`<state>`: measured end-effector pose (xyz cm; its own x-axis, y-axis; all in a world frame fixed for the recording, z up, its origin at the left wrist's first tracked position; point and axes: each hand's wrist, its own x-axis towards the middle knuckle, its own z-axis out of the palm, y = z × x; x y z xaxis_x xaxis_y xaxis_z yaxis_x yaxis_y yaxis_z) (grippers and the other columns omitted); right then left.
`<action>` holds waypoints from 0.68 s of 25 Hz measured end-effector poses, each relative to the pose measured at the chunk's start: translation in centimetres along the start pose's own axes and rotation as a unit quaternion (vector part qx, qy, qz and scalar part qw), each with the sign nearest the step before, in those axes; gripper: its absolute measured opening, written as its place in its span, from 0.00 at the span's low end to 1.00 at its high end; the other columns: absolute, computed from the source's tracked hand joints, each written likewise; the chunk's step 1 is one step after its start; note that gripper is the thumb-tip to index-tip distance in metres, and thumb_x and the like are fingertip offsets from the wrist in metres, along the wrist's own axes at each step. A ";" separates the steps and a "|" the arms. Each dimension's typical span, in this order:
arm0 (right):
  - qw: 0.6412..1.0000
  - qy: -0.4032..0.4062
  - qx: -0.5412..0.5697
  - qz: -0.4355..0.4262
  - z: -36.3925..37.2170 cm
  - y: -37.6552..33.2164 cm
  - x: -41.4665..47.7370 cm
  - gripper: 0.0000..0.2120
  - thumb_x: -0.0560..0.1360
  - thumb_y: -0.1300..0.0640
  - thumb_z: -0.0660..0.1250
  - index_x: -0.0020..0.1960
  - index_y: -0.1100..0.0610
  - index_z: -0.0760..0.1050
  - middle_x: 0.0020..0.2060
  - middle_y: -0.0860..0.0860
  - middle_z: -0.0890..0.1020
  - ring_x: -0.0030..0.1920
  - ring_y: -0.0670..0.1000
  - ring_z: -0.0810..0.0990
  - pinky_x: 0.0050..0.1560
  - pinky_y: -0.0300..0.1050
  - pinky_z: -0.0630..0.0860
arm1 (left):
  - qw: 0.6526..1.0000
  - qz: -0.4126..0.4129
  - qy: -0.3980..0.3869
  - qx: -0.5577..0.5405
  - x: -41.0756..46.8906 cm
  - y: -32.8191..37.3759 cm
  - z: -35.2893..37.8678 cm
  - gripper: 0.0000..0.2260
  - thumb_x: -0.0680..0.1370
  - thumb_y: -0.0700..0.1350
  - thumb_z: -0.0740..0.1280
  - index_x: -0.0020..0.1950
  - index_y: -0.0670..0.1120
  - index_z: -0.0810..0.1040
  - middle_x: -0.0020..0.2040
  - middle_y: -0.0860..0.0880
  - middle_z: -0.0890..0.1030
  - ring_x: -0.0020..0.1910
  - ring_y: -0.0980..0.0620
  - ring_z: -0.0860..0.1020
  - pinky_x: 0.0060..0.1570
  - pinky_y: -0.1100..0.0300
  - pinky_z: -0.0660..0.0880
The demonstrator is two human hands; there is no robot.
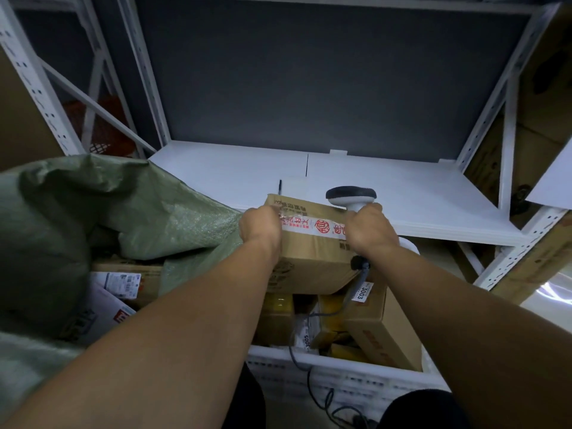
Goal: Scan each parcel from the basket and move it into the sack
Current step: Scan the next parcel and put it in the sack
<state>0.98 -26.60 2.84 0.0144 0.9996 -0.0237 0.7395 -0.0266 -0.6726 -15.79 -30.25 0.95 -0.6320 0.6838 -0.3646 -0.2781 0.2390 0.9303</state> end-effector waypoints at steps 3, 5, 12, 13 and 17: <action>0.998 0.016 0.049 0.027 -1.0 -0.7 -0.2 0.19 0.84 0.50 0.54 0.68 0.63 0.63 0.53 0.58 0.77 0.52 0.60 0.77 0.47 0.51 0.71 | 1.000 -0.002 -0.003 -0.018 -1.0 0.1 -1.2 0.07 0.78 0.42 0.67 0.43 0.42 0.81 0.43 0.44 0.84 0.43 0.42 0.84 0.48 0.43 0.83; 0.996 0.017 0.079 0.043 -1.6 -1.3 -0.5 0.20 0.84 0.50 0.54 0.67 0.64 0.64 0.51 0.58 0.75 0.50 0.60 0.76 0.47 0.51 0.70 | 0.999 -0.004 -0.009 -0.043 -2.0 0.0 -2.1 0.07 0.74 0.44 0.68 0.46 0.41 0.81 0.41 0.45 0.85 0.42 0.43 0.84 0.48 0.44 0.83; 0.975 -0.039 0.204 0.084 -2.4 -3.3 -2.3 0.17 0.77 0.50 0.57 0.58 0.60 0.73 0.48 0.57 0.79 0.47 0.60 0.80 0.46 0.53 0.74 | 0.993 -0.004 -0.019 -0.117 -3.3 -0.9 -4.5 0.10 0.72 0.43 0.68 0.51 0.41 0.83 0.43 0.42 0.87 0.42 0.40 0.87 0.49 0.37 0.83; 0.971 -0.043 0.217 0.086 -2.5 -3.6 -2.6 0.17 0.74 0.50 0.57 0.56 0.60 0.73 0.49 0.58 0.80 0.49 0.61 0.81 0.49 0.55 0.77 | 0.992 0.002 -0.022 -0.127 -3.5 -1.0 -4.8 0.09 0.74 0.42 0.68 0.51 0.41 0.82 0.44 0.42 0.87 0.43 0.40 0.87 0.49 0.38 0.83; 0.966 -0.043 0.242 0.082 -3.0 -4.8 -3.7 0.18 0.74 0.50 0.56 0.58 0.59 0.74 0.54 0.60 0.81 0.56 0.64 0.82 0.60 0.63 0.79 | 0.983 0.005 -0.015 -0.182 -3.8 -1.6 -5.9 0.08 0.78 0.42 0.63 0.49 0.40 0.80 0.43 0.42 0.86 0.39 0.42 0.86 0.42 0.45 0.84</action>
<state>-0.63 -30.11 8.40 0.0339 0.9778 -0.2068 0.3296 -0.2062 -0.9213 -17.21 -37.30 0.56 -0.6156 0.7069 -0.3482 -0.5149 -0.0264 0.8568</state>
